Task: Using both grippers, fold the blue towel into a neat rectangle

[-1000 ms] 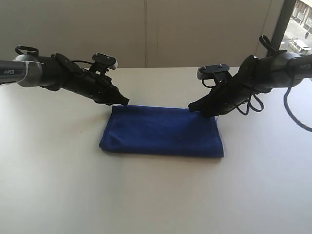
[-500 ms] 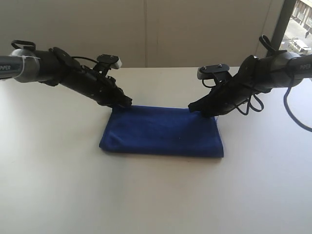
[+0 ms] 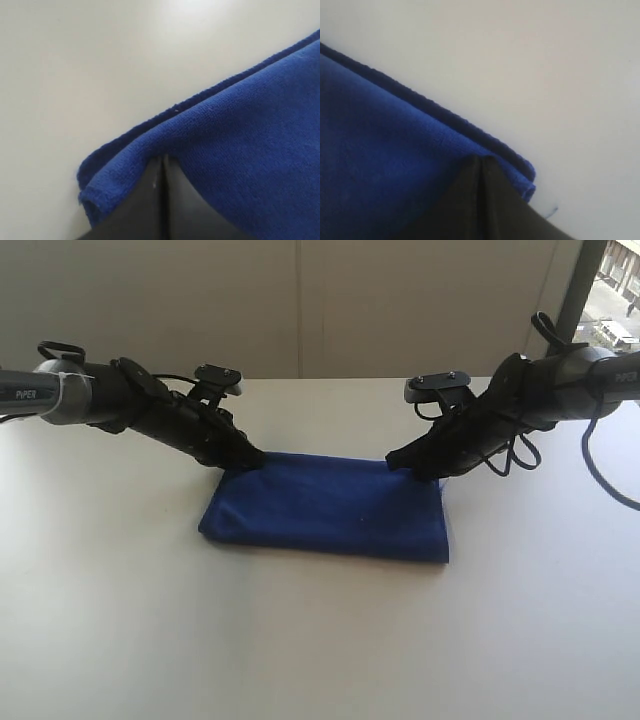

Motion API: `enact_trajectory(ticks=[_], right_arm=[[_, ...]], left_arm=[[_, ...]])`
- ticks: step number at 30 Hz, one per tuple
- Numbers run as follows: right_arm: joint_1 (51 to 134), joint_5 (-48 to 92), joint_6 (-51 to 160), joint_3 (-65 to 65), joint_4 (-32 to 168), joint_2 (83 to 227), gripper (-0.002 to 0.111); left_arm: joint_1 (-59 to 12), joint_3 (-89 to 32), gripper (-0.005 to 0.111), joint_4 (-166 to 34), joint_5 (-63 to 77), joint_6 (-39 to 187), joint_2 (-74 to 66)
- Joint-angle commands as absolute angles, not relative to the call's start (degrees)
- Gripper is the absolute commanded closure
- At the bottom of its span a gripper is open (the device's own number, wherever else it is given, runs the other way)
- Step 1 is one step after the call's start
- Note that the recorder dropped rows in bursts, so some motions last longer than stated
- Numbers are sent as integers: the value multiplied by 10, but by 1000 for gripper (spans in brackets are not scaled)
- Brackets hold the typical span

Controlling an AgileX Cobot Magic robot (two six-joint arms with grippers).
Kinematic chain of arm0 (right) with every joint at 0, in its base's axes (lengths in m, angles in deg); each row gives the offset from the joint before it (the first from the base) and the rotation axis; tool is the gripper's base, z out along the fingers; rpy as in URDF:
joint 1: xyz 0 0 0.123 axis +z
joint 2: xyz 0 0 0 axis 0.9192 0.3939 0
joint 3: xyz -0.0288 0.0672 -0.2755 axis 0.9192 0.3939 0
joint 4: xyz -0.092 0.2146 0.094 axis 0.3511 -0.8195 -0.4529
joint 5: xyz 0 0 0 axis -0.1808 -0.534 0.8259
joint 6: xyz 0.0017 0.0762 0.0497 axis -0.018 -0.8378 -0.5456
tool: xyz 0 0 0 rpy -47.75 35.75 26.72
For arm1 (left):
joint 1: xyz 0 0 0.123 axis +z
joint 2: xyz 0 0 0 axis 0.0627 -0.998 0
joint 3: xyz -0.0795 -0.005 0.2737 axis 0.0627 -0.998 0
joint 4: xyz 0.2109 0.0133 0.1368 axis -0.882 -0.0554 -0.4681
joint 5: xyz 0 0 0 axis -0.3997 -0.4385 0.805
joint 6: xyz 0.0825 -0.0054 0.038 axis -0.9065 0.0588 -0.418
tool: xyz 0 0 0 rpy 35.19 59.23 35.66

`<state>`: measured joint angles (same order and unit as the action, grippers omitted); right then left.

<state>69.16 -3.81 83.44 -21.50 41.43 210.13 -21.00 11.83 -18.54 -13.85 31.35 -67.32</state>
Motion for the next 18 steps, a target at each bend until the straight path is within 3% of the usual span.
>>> enact_trajectory(ticks=[1, 7, 18], right_arm=[[687, -40, 833, -217, 419, 2104, 108], [687, -11, 838, -217, 420, 2104, 108], [687, 31, 838, -217, 420, 2081, 108]], left_arm=[[-208, 116, 107, -199, -176, 328, -683], [-208, 116, 107, -316, -182, 456, -683], [-208, 117, 107, -314, -199, 469, -652]])
